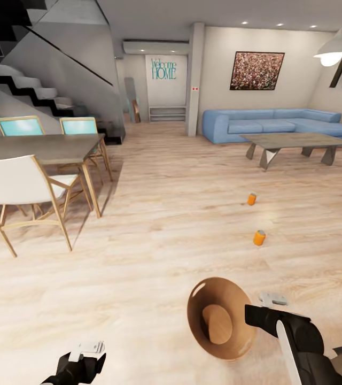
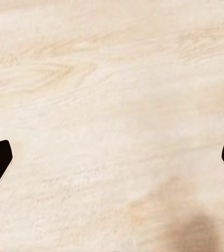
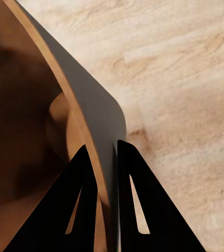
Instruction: Put the three can of soda from the living room inside the tash can in the kitchen.
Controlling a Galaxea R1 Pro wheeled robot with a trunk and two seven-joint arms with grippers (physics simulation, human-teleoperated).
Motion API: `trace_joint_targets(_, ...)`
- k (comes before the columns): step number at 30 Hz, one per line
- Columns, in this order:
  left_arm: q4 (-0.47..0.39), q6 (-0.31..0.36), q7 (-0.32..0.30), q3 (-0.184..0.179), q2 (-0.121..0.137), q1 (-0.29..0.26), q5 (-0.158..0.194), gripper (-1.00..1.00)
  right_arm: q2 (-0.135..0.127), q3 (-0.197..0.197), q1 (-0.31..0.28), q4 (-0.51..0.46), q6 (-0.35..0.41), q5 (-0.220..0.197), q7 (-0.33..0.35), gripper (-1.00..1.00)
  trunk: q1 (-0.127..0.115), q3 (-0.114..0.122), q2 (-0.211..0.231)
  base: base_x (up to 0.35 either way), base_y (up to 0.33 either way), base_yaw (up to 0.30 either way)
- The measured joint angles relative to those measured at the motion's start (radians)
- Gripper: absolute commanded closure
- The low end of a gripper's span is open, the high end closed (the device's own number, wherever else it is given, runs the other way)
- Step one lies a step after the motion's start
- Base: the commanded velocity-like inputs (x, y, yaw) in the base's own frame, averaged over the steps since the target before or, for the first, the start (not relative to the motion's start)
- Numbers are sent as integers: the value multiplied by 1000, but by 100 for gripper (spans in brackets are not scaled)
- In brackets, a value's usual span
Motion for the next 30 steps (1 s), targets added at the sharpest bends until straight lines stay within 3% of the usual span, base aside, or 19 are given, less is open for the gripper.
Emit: trace_joint_targets(30, 0, 2, -4, 0, 0, 0, -1, -100, 0, 2, 0, -1, 0, 1, 0, 100, 0, 0, 0, 338, 0, 0)
